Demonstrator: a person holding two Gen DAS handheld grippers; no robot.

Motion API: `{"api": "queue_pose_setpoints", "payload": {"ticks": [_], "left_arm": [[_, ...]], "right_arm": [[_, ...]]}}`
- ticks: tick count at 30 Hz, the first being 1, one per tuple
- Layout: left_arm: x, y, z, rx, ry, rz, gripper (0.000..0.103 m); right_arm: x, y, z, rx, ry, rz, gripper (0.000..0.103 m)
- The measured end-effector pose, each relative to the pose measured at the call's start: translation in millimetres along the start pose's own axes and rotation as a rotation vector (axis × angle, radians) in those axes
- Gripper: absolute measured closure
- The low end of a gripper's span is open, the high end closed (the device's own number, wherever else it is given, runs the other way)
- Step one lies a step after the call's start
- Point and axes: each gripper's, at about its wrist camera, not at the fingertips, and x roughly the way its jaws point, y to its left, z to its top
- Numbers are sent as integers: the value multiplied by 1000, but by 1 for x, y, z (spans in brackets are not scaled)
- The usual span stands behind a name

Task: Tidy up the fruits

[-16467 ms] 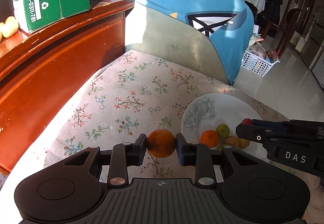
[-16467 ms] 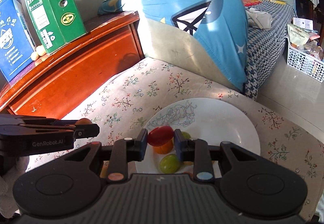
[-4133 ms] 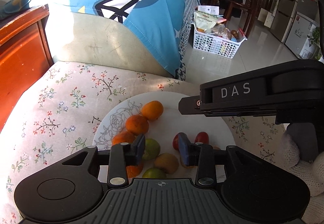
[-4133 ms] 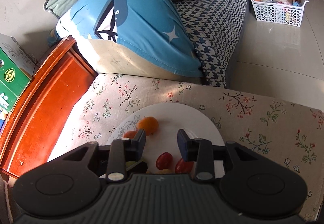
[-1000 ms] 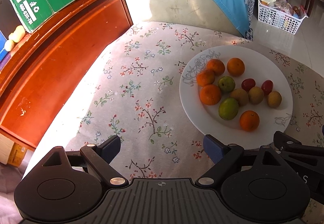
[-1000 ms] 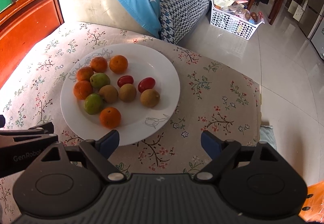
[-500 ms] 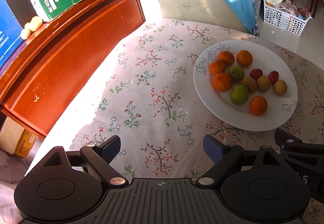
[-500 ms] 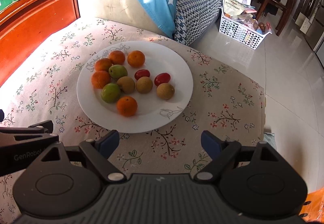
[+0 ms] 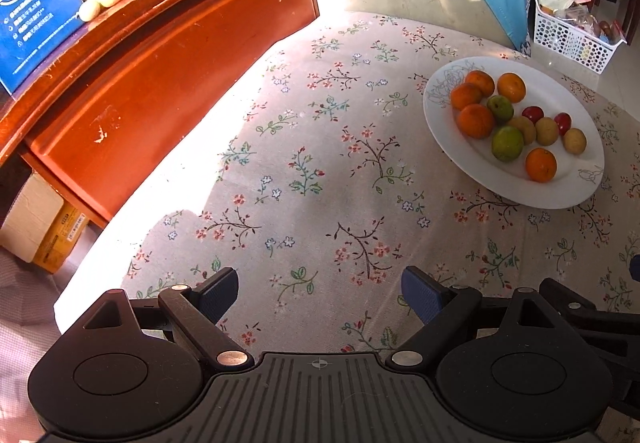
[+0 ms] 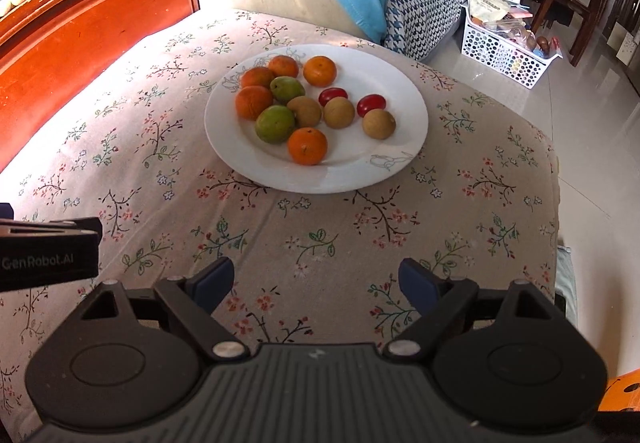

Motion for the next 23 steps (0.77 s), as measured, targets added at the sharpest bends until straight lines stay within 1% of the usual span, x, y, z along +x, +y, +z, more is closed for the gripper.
{"api": "queue_pose_setpoints", "payload": {"ticks": [2,8,9,12,15,18,23], "left_arm": [[-1,6,-2,-15,2,-6,13],[-2,19,-6,-43,3,-11,13],[-2,21,-6,-46,3,-11,13],[-2,27,-8,-57,1,-12,13],[-3,30,-9,-62,-2,-13,13],[-3,33,-10,-68,-1,-17,13],[-2,35,-10,-76,3,-17,13]], "right_arm": [[0,7,-10,-15,1,33,14],[5,29,-36,-92,-3,93,14],[6,33,-39,-107,-19,95,11],[6,38,-43,-135,-72,103,10],[12,39,-44,-117,-94,124,1],[14,43,-50,-126,-157,117,1],[22,47,-51,-147,-244,145,1]]}}
